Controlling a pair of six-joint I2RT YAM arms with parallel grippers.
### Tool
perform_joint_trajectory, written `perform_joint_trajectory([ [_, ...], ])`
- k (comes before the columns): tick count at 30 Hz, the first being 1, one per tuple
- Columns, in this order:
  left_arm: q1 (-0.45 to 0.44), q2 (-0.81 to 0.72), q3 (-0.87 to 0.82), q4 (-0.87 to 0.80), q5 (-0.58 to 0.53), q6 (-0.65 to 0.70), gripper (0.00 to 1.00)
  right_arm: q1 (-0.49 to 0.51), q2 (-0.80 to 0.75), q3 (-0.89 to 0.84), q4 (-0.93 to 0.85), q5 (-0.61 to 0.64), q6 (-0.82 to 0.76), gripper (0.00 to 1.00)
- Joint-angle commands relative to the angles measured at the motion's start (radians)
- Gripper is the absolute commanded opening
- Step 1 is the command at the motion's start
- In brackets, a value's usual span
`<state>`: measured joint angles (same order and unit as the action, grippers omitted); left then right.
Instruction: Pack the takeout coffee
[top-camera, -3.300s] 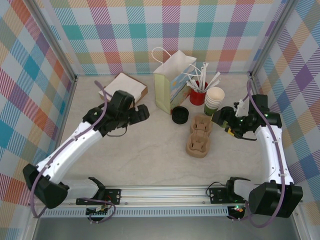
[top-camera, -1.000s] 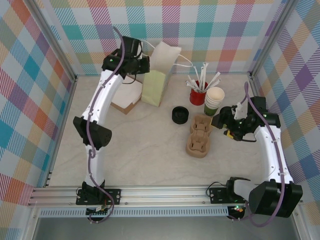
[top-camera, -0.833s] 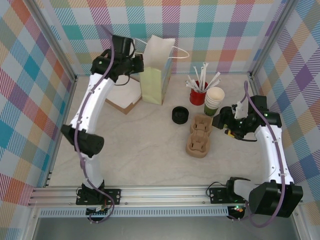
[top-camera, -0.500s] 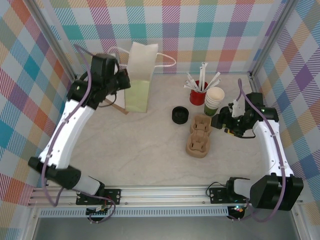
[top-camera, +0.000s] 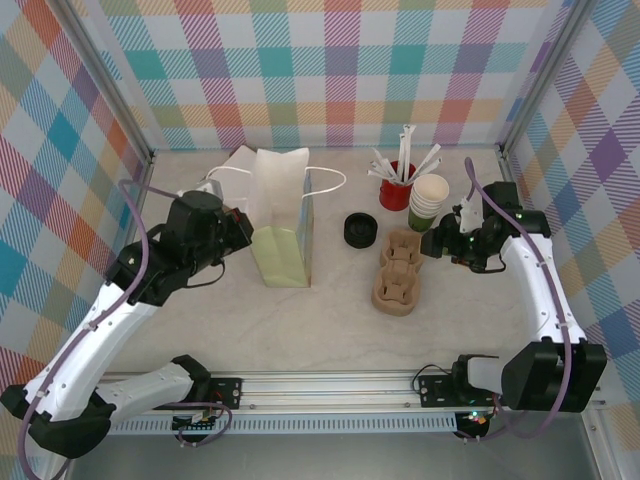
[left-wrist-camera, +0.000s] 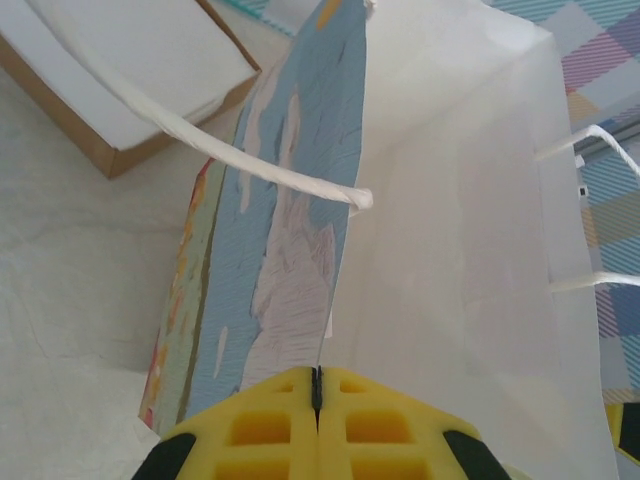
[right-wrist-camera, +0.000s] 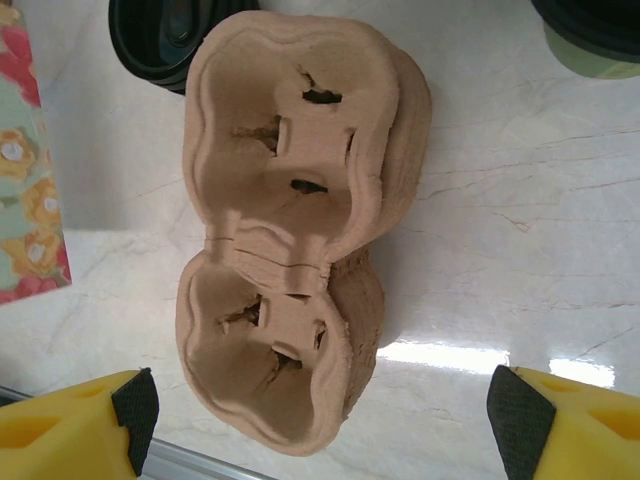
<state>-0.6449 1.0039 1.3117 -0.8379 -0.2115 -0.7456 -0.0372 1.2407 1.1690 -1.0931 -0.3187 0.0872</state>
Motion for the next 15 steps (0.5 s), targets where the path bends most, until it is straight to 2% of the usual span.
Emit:
perform_joint_trajectory([
  [1,-0.043,-0.014,-0.045,0.072,-0.047,-0.094,0.00,0.011,0.002,0.041,0.015,0.031,-0.038,0.87],
  [7,-0.086,-0.023,-0.142,0.132,-0.096,-0.156,0.00,0.016,0.005,0.051,0.017,0.042,-0.040,0.87],
  [15,-0.101,-0.026,-0.218,0.172,-0.103,-0.202,0.00,0.035,0.002,0.032,0.027,0.055,-0.072,0.88],
])
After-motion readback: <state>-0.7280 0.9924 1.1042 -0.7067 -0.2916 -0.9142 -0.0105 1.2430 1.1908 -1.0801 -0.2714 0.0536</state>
